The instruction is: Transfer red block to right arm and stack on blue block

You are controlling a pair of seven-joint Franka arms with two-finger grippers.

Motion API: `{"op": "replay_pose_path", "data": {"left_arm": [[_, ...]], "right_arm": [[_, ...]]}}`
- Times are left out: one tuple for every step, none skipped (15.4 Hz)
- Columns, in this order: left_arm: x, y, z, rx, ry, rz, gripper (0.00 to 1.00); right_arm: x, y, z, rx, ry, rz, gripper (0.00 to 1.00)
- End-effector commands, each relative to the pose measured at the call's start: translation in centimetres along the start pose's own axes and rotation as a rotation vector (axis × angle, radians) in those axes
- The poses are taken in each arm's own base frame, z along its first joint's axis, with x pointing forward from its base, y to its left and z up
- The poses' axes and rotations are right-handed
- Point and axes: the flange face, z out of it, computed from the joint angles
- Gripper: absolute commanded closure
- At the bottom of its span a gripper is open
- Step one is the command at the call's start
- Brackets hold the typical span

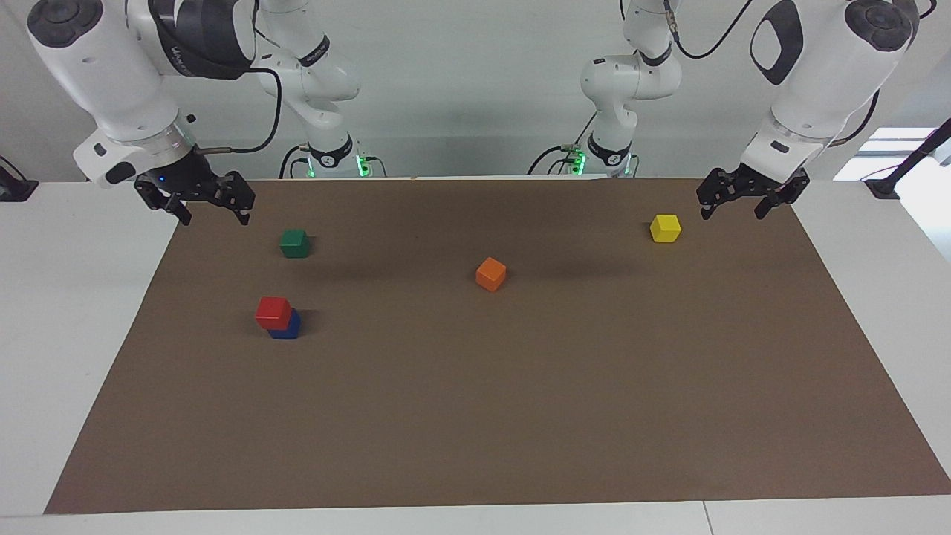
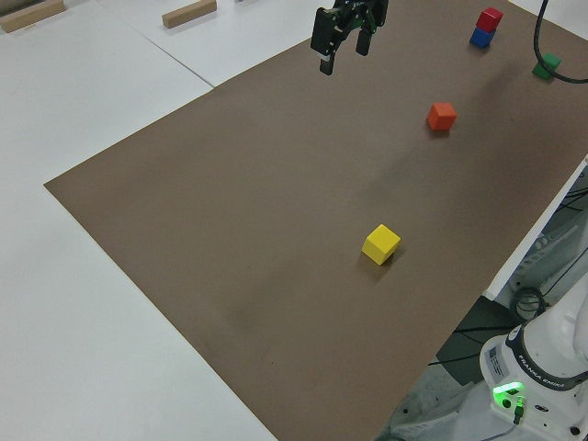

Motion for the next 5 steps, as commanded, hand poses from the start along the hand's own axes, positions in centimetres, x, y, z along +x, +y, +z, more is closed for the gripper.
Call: {"op": "replay_pose_path", "data": {"left_arm": [[-0.72, -0.18, -0.24, -0.004, -0.001, 0.000, 0.00], [-0.72, -0.18, -0.24, -0.004, -0.001, 0.000, 0.00], [-0.72, -0.26, -0.24, -0.004, -0.002, -0.002, 0.00], [-0.72, -0.26, -0.24, -0.004, -0.002, -0.002, 0.00], [-0.72, -0.26, -0.24, -0.004, -0.002, -0.002, 0.00]], "right_arm": [[-0.17, 0.39, -0.53, -0.018, 0.008, -0.018, 0.00], [-0.17, 0.39, -0.53, -0.018, 0.008, -0.018, 0.00], [-0.19, 0.38, -0.52, -0.017, 0.007, -0.017, 0.00], [-0.19, 0.38, -0.52, -0.017, 0.007, -0.015, 0.00], [-0.19, 0.29, -0.52, -0.017, 0.007, -0.018, 0.00]]}}
